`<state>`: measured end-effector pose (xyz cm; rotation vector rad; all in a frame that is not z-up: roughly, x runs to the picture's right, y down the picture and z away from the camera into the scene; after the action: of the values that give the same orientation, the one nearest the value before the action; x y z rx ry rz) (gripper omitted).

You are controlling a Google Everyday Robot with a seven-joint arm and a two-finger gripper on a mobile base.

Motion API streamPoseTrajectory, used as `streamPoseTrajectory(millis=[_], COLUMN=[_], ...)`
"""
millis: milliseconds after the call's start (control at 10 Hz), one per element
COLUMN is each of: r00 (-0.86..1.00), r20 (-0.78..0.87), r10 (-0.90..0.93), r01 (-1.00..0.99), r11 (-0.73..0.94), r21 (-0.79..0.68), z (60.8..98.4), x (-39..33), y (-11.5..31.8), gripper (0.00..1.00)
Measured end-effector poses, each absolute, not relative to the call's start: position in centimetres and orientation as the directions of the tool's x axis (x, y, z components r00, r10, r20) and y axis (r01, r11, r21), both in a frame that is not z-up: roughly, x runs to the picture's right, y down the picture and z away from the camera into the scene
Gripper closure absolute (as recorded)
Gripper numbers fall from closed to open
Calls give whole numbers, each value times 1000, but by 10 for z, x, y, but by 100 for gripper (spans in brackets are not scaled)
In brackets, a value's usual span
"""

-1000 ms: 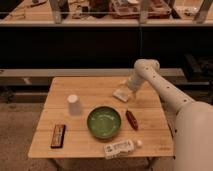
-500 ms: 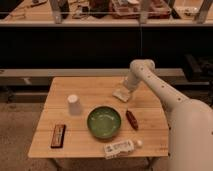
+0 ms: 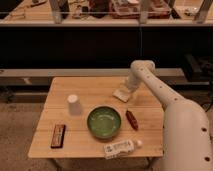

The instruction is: Wipe the white sponge on the table

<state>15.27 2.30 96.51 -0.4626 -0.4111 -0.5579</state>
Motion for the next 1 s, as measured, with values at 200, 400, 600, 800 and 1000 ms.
streamPoseTrajectory(millis=[200, 400, 600, 800, 1000], r00=[779, 780, 779, 785, 787], r20=[488, 494, 497, 496, 495], r10=[-392, -384, -381, -371, -367], r01=[576, 573, 573, 564, 560], r11=[756, 755, 754, 759, 762], r21=[-312, -318, -321, -325, -325], z=[970, 973, 975, 978, 980], x=[154, 151, 147, 146, 145], y=[24, 25, 25, 24, 22], gripper=[20, 20, 20, 20, 20])
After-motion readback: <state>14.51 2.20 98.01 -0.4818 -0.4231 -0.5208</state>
